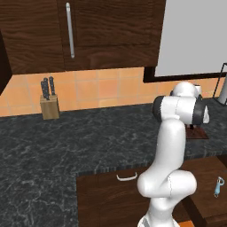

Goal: Place the appropriate cutting tool for cutting the avocado skin on the cutting board.

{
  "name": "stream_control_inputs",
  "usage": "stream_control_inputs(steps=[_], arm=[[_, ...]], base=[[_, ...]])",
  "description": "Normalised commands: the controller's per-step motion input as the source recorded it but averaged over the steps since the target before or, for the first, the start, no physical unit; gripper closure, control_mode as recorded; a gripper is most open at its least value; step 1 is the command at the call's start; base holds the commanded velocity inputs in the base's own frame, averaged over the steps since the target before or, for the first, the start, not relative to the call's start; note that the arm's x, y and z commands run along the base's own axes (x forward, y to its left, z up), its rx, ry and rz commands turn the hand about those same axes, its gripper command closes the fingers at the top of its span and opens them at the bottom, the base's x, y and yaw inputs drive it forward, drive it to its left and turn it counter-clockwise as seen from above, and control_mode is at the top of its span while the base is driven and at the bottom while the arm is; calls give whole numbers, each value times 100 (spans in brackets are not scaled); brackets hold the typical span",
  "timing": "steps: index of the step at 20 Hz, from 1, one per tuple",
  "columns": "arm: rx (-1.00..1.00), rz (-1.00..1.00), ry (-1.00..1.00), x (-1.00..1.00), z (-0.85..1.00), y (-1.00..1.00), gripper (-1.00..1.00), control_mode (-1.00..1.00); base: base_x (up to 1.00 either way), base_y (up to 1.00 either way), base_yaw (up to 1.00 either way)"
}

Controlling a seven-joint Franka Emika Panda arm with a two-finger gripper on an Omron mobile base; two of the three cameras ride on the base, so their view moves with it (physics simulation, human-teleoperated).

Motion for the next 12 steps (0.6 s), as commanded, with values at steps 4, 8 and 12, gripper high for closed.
stream_control_inputs(steps=[4,8,12], arm=[[6,7,0,22,-50,1,-100,-100],[4,2,0,13,-39,6,-100,-100],[5,0,0,-27,-3,0,-100,-100]], base=[[0,0,0],[0,0,0],[0,0,0]])
